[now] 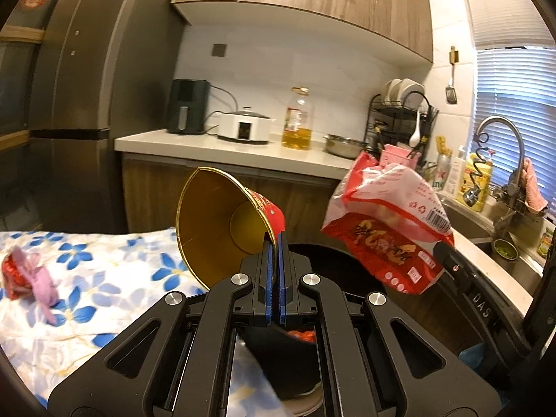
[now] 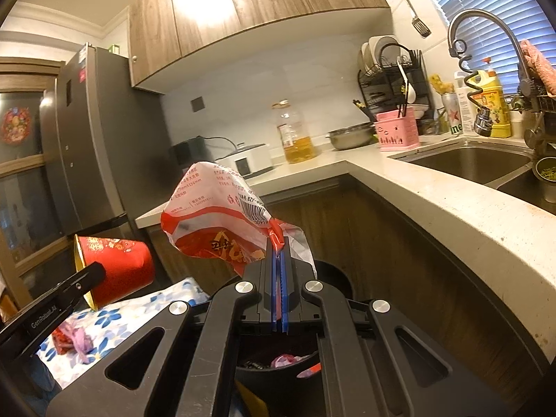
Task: Collect trash
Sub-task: 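Carry the red cup and red snack bag over the black bin, then open both tools over the bin to drop the cup and snack bag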
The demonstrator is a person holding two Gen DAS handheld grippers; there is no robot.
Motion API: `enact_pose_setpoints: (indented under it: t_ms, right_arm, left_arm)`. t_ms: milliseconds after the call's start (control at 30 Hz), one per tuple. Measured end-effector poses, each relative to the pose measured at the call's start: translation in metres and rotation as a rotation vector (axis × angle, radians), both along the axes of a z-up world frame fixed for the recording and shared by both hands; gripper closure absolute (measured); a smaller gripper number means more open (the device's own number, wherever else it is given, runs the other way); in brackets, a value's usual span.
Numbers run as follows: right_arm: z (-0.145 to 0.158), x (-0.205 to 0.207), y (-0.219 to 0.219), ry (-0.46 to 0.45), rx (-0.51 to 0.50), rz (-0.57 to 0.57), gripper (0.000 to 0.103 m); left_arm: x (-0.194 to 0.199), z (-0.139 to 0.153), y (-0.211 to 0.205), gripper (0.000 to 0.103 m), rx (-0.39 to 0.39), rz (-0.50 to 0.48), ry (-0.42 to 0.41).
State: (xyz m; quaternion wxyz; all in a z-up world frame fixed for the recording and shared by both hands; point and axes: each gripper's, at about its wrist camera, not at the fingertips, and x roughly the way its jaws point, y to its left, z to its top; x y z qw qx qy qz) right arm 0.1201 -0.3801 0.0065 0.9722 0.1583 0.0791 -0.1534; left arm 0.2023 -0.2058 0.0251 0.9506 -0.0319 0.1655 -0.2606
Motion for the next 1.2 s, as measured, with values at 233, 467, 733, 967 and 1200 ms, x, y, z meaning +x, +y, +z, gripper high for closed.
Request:
enact_pose_setpoints:
  t_ms: [233, 467, 733, 967, 1200]
  right_arm:
    - [-0.005, 0.014, -0.010, 0.026, 0.010, -0.023, 0.100]
    - [-0.011, 0.027, -0.016, 0.046, 0.019, -0.032, 0.100]
    - [-0.017, 0.041, -0.020, 0.060, 0.027, -0.025, 0.100]
    - [-0.020, 0.052, -0.023, 0.079, 0.017, -0.006, 0.095]
    - [-0.023, 0.050, -0.025, 0.079, 0.020, -0.004, 0.062]
  left_arm:
    - [0.014, -0.006, -0.028, 0.101, 0.014, -0.035, -0.006]
    - [0.030, -0.017, -0.040, 0.101, 0.009, -0.056, 0.025]
    - [0.041, -0.028, -0.046, 0.101, 0.004, -0.074, 0.044]
    - [0.049, -0.035, -0.050, 0.101, 0.010, -0.080, 0.060]
    - [0.052, -0.046, -0.059, 0.101, 0.026, -0.121, 0.094]
